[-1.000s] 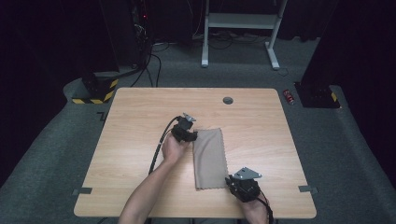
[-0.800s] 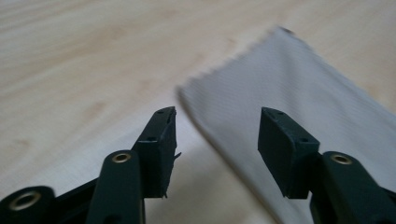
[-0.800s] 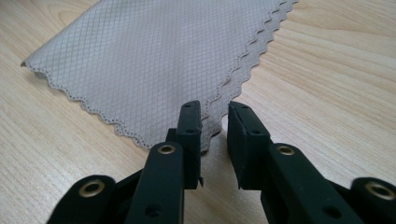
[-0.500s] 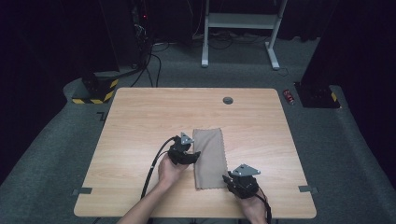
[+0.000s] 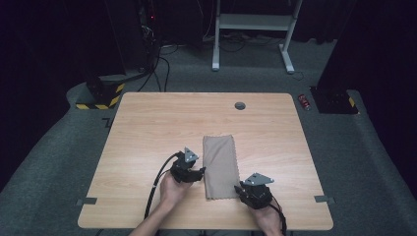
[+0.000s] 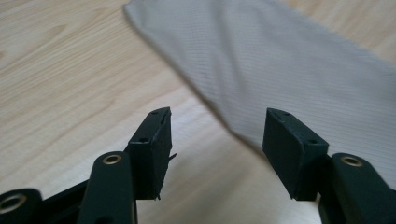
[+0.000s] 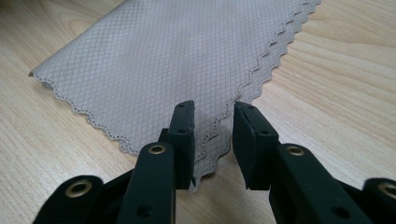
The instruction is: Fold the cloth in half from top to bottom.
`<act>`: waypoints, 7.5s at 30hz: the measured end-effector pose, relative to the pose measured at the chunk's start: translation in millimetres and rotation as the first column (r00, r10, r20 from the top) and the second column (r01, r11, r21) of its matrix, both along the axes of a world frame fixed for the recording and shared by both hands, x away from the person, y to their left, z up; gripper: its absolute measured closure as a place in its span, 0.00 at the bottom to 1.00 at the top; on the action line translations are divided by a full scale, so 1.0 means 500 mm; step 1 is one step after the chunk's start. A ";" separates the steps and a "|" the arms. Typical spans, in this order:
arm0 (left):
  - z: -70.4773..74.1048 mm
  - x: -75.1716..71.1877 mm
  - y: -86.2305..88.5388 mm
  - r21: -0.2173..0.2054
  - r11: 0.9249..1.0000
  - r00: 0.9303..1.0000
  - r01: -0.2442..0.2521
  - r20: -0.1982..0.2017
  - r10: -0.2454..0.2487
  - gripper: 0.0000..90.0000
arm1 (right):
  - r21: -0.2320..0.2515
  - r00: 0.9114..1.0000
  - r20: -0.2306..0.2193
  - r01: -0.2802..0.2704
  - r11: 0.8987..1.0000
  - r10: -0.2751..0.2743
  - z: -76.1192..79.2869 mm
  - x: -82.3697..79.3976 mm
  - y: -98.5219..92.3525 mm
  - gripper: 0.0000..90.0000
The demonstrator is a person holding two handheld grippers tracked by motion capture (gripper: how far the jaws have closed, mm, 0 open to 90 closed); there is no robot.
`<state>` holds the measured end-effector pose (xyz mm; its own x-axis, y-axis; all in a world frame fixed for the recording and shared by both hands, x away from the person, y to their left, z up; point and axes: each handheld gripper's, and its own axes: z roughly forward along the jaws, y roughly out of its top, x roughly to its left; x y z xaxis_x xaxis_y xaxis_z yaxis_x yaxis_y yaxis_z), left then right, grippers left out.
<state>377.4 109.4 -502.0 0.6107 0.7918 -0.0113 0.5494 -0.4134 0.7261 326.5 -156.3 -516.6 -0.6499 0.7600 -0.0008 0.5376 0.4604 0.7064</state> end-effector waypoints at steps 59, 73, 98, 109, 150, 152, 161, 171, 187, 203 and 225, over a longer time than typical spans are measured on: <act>-0.037 -0.129 0.044 0.008 0.998 0.998 0.063 -0.002 -0.063 0.47 | 0.007 0.997 0.041 -0.060 0.998 0.059 -0.010 -0.047 0.035 0.82; -0.022 -0.057 0.063 -0.066 0.997 0.995 0.042 -0.086 -0.048 0.44 | 0.017 0.999 0.033 -0.037 0.999 0.037 -0.006 0.011 0.016 0.74; 0.044 0.238 -0.010 -0.082 0.991 0.991 -0.102 -0.093 0.095 0.46 | 0.024 0.998 0.040 0.052 0.998 -0.053 -0.014 0.064 0.010 0.63; 0.009 0.294 -0.034 -0.060 0.987 0.979 -0.152 -0.148 0.142 0.48 | 0.022 0.997 0.042 0.059 0.998 -0.060 -0.014 0.064 0.010 0.61; -0.027 0.282 -0.043 0.013 0.999 0.998 -0.051 -0.032 0.051 0.76 | 0.080 0.963 -0.045 0.269 0.960 -0.266 -0.003 0.338 0.059 0.75; -0.026 0.282 -0.043 0.012 0.999 0.998 -0.049 -0.034 0.050 0.76 | 0.063 0.963 -0.048 0.270 0.961 -0.267 -0.002 0.344 0.071 0.75; -0.024 0.279 -0.050 0.029 0.999 0.999 -0.023 -0.034 0.024 0.87 | 0.019 0.960 -0.025 0.281 0.960 -0.281 -0.001 0.353 0.082 0.84; -0.015 0.286 -0.058 0.050 0.999 0.997 0.003 -0.080 0.001 0.97 | -0.032 0.972 -0.028 0.231 0.973 -0.232 0.008 0.356 0.094 0.99; 0.009 0.287 -0.031 -0.022 1.000 0.991 0.016 -0.133 -0.018 0.98 | -0.008 0.982 -0.027 0.186 0.982 -0.186 0.046 0.350 0.089 0.99; 0.053 0.302 -0.004 -0.118 0.993 0.993 -0.008 -0.116 -0.006 0.98 | -0.016 0.983 -0.011 0.183 0.983 -0.183 0.094 0.366 0.099 1.00; 0.068 0.273 -0.002 -0.094 0.994 0.993 0.059 -0.093 -0.068 0.98 | 0.049 0.991 -0.022 0.133 0.990 -0.132 0.104 0.342 0.077 0.99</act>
